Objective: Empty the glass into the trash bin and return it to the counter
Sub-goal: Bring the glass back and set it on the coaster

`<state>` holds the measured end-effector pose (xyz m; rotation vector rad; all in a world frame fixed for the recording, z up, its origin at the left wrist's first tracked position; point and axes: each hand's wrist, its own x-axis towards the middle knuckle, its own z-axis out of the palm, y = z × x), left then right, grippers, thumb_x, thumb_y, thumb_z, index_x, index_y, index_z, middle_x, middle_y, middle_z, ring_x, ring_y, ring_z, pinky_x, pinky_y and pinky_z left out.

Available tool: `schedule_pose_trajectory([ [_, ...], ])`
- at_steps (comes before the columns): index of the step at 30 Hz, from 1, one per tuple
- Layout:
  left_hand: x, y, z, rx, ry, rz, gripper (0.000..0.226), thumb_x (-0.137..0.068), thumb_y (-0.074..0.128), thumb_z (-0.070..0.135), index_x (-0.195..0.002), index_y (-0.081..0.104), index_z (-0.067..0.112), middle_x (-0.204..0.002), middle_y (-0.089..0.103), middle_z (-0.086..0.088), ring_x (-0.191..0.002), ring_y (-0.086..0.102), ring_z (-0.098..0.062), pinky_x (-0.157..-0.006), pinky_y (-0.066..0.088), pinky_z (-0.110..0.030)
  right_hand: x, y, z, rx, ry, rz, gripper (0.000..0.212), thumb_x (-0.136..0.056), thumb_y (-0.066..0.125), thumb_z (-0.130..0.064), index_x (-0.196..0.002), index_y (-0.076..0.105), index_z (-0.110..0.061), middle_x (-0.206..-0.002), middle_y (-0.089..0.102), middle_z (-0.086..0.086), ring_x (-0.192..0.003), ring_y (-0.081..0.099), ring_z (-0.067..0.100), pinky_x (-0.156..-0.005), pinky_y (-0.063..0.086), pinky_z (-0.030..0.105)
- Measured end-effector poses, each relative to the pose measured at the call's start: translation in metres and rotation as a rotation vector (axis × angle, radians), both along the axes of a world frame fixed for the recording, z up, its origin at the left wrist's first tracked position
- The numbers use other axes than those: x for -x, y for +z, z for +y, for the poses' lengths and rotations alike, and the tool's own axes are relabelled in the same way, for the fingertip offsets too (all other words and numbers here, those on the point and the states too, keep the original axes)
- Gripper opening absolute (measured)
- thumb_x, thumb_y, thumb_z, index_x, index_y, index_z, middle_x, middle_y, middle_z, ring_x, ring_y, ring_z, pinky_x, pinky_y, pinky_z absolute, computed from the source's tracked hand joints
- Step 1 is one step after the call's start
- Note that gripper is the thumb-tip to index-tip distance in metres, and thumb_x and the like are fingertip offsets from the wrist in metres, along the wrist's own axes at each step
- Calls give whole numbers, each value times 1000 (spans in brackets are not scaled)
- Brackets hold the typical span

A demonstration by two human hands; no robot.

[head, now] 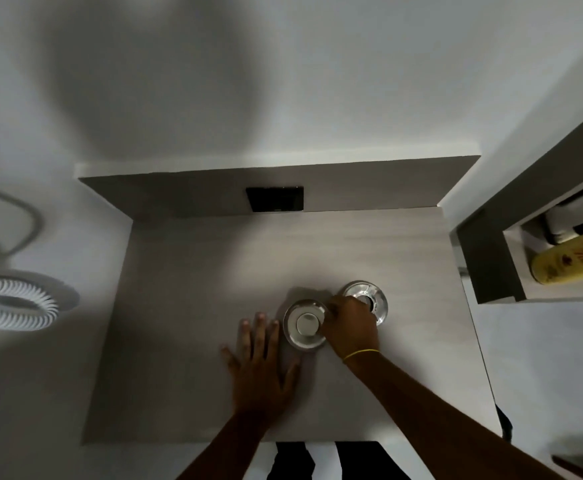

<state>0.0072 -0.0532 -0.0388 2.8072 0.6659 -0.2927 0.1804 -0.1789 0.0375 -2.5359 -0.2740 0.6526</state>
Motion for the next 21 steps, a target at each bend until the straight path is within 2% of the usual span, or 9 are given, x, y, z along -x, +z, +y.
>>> schedule_pose_trajectory([
  [2,2,-5,2,-20,-13,0,87,-98,41,72,-168,28,21,-181,14,-10,-166,5,-37,-120,14,-81,-8,0,-12,-41,17,-119,25,-84,62,-11,-101,79,-8,-105,76,18,-101,69,42,-88,57,43],
  [4,3,-9,2,-35,-23,-11,88,-99,37,73,-169,26,21,-181,14,-9,-166,5,-37,-120,12,-81,-16,-3,-29,-44,88,-267,33,-79,63,-24,-106,78,-11,-111,72,17,-98,64,44,-85,59,46],
  [6,3,-12,3,-45,-26,-26,88,-99,35,74,-169,26,21,-181,13,-9,-166,5,-37,-120,12,-81,-23,-4,-43,108,221,-236,59,-74,67,-38,-132,69,-24,-139,61,12,-116,57,44,-86,60,50],
  [7,4,-14,3,-50,-27,-36,88,-98,36,74,-169,25,22,-181,13,-9,-167,5,-37,-120,12,-81,-26,-6,-47,210,292,-176,74,-72,69,-41,-145,58,-33,-154,49,6,-129,50,42,-89,58,52],
  [9,4,-15,4,-57,-35,-49,88,-98,38,73,-169,26,22,-181,13,-9,-167,5,-37,-119,12,-80,-28,-8,-52,320,403,-123,88,-69,68,-44,-154,42,-44,-165,33,-3,-141,40,39,-92,57,55],
  [12,2,-15,4,-48,-29,-58,88,-98,41,73,-168,28,22,-181,16,-9,-166,6,-37,-119,12,-80,-31,-7,-49,327,436,-132,88,-67,70,-44,-150,42,-45,-162,35,-2,-136,43,41,-90,60,57],
  [16,6,-14,2,-35,-18,-59,87,-99,38,74,-168,28,23,-181,16,-9,-167,5,-37,-120,11,-81,-29,-5,-47,390,455,-139,98,-65,71,-57,-154,34,-42,-151,42,4,-122,51,43,-82,63,56],
  [19,6,-15,3,-33,-24,-68,86,-99,38,73,-168,29,23,-181,16,-9,-167,6,-37,-120,12,-81,-26,7,-41,323,343,-168,101,-63,70,-59,-154,33,-37,-136,51,6,-108,56,42,-73,64,50],
  [21,4,-15,3,-32,-22,-83,86,-98,41,73,-168,29,24,-180,17,-9,-166,6,-37,-121,11,-81,-18,18,-30,254,362,-187,102,-61,68,-60,-154,32,-37,-132,52,6,-105,57,40,-72,64,50],
])
